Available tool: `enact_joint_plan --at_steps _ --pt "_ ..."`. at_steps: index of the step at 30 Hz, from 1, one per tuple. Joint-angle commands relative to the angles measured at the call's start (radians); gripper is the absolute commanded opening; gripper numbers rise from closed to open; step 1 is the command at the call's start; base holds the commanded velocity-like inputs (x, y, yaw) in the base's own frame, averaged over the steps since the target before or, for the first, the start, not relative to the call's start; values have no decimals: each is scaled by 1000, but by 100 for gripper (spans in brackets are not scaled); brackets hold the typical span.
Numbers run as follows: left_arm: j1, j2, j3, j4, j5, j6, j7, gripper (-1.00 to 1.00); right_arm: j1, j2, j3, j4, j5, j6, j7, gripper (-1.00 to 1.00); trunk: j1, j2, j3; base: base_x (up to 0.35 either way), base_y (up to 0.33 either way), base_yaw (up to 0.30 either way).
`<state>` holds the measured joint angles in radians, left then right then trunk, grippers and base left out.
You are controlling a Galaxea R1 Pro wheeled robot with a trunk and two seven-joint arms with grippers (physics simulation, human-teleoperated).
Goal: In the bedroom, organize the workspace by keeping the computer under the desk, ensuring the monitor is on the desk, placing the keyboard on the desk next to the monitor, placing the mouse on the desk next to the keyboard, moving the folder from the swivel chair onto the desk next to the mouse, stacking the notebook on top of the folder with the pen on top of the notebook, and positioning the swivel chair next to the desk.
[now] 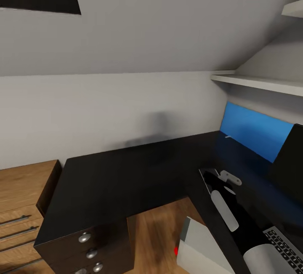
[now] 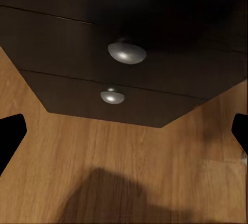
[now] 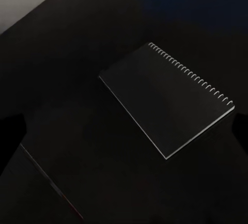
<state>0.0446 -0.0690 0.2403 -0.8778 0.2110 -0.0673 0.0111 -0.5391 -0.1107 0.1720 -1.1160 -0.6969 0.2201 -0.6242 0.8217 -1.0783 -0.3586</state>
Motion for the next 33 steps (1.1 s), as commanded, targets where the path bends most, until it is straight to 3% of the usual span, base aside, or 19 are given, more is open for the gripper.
enact_joint_plan --at_steps 1,3,4,9,16,23,29,33 --pt "0 -1 -1 -11 8 -2 1 100 -1 -1 3 -1 -4 4 -7 100 0 -1 -1 0 0 0" --pt "1 -3 -6 -32 8 -4 1 100 0 -1 4 0 -4 3 -7 100 0 -1 -1 0 0 0" --pt "7 -5 -70 -55 6 -5 1 100 -1 -1 3 3 -4 0 -5 100 0 -1 -1 0 0 0" --pt "9 -3 -154 -67 -10 -4 3 100 -1 -1 3 4 -4 0 -5 100 0 -1 -1 0 0 0" --pt "9 -4 -201 -146 -49 27 4 100 -1 -1 4 4 -3 1 -6 100 0 -1 -1 0 0 0" --pt "9 -1 -298 -253 -56 180 5 100 -1 -1 3 5 -2 0 -6 100 0 -1 -1 0 0 0" --pt "9 -1 -323 -363 -56 261 6 100 -1 -1 4 8 -1 -1 -6 100 0 -1 -1 0 0 0" --pt "9 -1 -350 -482 -56 388 6 100 -1 -1 4 8 0 -1 -5 100 0 -1 -1 0 0 0"
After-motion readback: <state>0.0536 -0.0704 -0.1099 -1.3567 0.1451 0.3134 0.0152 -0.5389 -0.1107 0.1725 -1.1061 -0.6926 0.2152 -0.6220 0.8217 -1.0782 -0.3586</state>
